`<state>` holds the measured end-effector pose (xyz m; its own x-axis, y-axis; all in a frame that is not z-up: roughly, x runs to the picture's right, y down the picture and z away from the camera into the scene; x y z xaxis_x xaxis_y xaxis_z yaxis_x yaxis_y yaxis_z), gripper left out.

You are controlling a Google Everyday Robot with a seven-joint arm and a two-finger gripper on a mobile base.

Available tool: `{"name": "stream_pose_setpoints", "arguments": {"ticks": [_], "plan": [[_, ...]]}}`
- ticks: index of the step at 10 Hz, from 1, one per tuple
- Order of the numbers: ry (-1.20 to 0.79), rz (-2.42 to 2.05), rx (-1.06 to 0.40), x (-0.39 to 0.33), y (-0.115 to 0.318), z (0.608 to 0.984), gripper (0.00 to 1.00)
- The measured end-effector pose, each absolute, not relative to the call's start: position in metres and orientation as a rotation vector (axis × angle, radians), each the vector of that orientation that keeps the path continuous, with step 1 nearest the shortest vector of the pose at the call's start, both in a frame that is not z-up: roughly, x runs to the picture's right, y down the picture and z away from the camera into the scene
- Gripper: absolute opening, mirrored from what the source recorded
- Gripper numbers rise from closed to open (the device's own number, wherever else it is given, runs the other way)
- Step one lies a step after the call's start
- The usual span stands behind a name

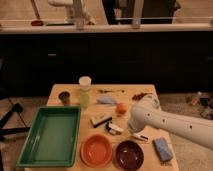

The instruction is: Wipe tray with brush

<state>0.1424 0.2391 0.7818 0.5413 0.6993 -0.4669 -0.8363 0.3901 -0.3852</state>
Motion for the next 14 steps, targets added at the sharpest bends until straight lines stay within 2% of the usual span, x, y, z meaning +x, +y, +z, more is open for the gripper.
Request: {"name": "stream_pose_setpoints", "arguments": {"ticks": [9,10,14], "plan": [[0.262,0.970,-0.660,0.139,0.267,0.810,0.78],[0.261,0.966,-0.665,0.139,0.269,0.813,0.71],[0.260,0.948,-0.669,0.147,0.271,0.813,0.31]]}}
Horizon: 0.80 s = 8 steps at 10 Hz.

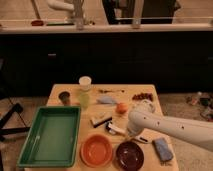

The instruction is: Wipe tray with brush

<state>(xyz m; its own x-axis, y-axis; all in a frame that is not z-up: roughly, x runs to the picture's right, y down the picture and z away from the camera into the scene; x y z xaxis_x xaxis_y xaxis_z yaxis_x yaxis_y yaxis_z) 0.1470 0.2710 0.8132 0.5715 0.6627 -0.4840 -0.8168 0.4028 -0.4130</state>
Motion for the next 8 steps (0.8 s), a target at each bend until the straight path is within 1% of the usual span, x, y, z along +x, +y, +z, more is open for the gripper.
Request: {"name": "stream_pose_setpoints", "arguments": {"ticks": [2,3,4,8], "plan": [[0.252,0.930,-0.661,0.149,0.268,0.809,0.08],[0.250,0.921,-0.655,0.147,0.266,0.807,0.03],[0.246,0.904,-0.642,0.145,0.261,0.804,0.00],[0.223,0.873,-0.585,0.143,0.232,0.790,0.00]]}}
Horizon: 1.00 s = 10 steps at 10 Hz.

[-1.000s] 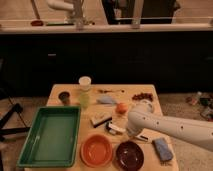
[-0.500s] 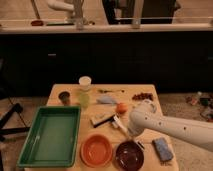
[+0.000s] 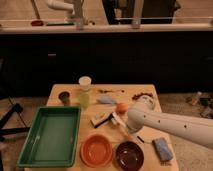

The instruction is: Wipe tray with brush

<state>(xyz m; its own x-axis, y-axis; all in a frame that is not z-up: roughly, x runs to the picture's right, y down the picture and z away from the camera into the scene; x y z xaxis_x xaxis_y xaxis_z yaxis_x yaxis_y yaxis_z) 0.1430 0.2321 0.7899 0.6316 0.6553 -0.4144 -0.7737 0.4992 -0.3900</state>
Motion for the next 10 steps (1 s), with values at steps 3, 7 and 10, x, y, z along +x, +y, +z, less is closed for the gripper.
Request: {"name": "stream_pose_setpoints", "arguments": {"ticks": [3,7,10], "plan": [[0.191,0.852,-0.527,0.144,0.209,0.772,0.00],[0.122,0.800,-0.444,0.136,0.190,0.739,0.00],[0.042,0.672,-0.404,0.095,0.186,0.712,0.00]]}}
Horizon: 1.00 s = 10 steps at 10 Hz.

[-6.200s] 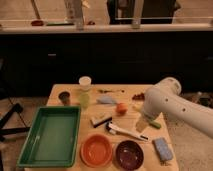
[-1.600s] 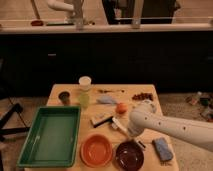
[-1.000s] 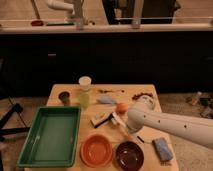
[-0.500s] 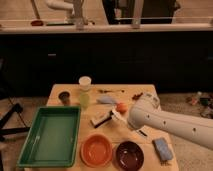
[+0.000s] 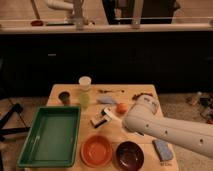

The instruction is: Wipe tray with brush

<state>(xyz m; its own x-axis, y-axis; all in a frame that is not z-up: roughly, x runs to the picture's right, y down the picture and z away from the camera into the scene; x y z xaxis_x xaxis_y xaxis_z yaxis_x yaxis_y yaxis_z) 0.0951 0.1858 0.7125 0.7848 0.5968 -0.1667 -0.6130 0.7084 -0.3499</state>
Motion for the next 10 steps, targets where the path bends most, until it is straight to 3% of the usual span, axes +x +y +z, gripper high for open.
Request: {"name": "stream_pose_setpoints", "arguments": {"ticks": [4,10], "plan": [[-0.037,0.481,-0.376,0.023,0.182,0.690,0.00],[-0.037,0.476,-0.376,0.022,0.182,0.690,0.00]]}}
